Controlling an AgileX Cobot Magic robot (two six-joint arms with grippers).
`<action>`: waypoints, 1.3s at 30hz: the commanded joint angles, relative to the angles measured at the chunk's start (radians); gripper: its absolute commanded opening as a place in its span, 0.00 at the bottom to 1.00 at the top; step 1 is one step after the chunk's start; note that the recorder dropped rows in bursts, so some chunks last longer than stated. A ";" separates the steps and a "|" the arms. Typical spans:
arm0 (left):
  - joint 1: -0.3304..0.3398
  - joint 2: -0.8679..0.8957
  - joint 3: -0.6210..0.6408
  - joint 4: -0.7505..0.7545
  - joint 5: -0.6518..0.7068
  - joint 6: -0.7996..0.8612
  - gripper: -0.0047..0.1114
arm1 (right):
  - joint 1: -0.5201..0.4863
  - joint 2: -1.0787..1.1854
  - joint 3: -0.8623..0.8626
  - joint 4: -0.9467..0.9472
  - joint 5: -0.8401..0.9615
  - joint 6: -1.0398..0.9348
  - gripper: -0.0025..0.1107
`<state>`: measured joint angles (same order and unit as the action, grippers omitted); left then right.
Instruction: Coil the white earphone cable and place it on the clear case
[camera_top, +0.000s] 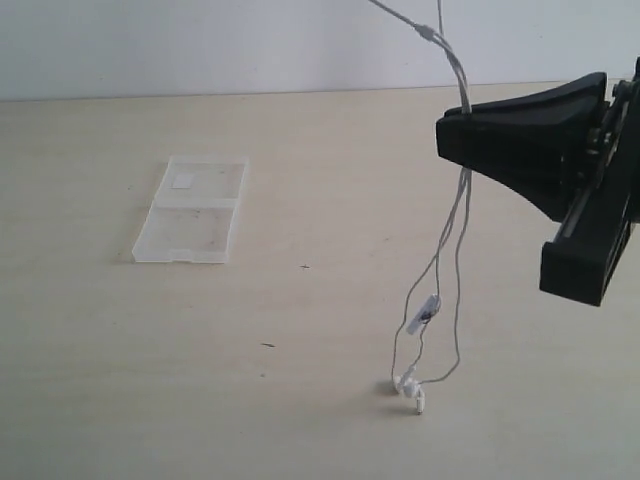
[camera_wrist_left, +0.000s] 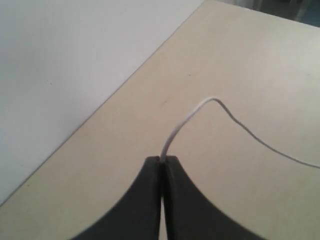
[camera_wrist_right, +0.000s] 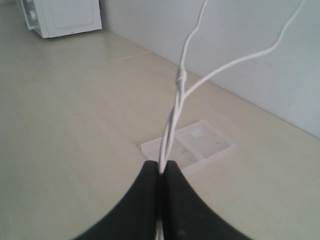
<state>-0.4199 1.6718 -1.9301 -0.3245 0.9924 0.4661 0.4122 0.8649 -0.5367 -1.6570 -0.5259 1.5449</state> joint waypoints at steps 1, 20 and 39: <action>0.002 0.032 0.000 -0.012 0.015 0.027 0.04 | 0.002 -0.004 -0.056 -0.087 -0.001 0.118 0.02; 0.147 0.026 0.462 -0.685 -0.200 0.632 0.04 | 0.002 0.007 -0.148 -0.087 0.039 0.183 0.02; 0.272 0.037 1.013 -1.405 -0.150 1.378 0.04 | 0.002 0.097 -0.245 -0.087 0.021 0.258 0.02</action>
<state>-0.1531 1.7094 -0.9721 -1.6406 0.8503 1.7574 0.4122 0.9526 -0.7580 -1.7474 -0.4920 1.7836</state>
